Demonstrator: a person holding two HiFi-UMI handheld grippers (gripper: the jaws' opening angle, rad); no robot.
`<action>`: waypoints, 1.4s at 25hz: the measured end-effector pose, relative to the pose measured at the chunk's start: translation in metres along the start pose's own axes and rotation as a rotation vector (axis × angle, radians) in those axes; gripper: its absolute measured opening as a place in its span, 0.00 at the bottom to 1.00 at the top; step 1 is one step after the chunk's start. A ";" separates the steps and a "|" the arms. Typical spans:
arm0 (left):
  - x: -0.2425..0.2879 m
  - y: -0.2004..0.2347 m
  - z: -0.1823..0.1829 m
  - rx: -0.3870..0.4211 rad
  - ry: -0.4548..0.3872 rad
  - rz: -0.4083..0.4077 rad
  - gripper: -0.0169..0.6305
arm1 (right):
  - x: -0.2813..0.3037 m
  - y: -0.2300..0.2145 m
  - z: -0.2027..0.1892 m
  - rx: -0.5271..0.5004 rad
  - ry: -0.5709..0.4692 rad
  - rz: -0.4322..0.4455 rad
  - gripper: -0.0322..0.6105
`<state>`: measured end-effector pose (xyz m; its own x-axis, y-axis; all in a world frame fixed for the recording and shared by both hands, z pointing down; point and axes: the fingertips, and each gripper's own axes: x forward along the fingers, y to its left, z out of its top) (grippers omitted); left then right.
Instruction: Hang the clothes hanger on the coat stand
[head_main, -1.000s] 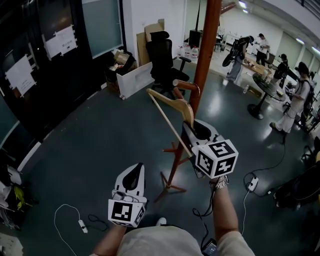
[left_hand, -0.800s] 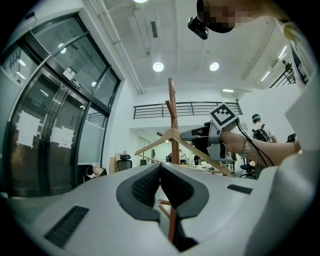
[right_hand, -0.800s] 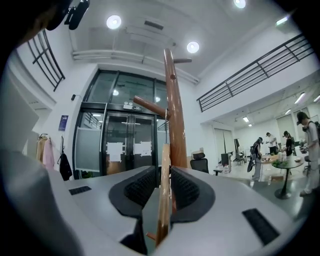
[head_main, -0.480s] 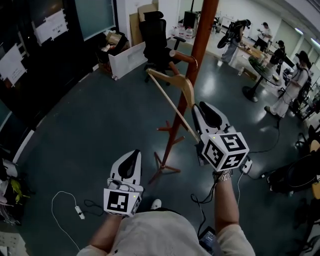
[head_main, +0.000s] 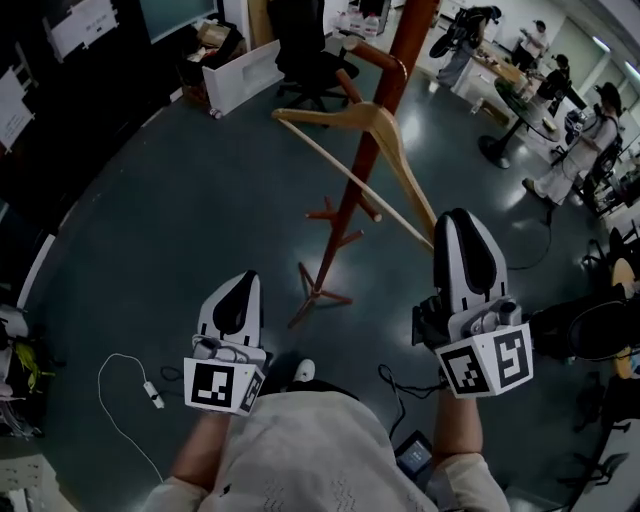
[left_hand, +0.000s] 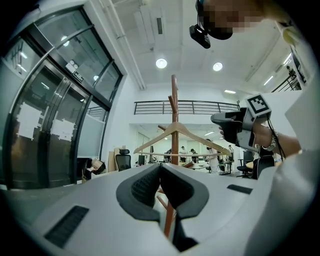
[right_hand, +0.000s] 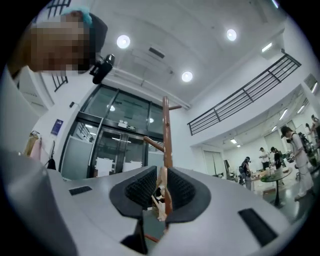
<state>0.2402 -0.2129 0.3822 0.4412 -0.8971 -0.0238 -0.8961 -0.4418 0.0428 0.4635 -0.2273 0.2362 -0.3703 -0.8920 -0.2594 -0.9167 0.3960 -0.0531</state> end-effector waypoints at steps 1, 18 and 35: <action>0.000 0.000 -0.001 0.000 0.002 -0.002 0.05 | -0.005 0.011 0.000 -0.003 -0.003 0.032 0.17; -0.011 -0.020 -0.032 -0.018 0.039 -0.052 0.05 | -0.028 0.148 -0.179 0.158 0.386 0.283 0.08; -0.035 -0.006 -0.032 -0.061 -0.002 0.002 0.05 | -0.037 0.179 -0.205 0.144 0.414 0.356 0.08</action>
<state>0.2319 -0.1789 0.4147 0.4392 -0.8980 -0.0253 -0.8923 -0.4393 0.1041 0.2823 -0.1686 0.4341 -0.7079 -0.6972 0.1132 -0.7052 0.6883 -0.1700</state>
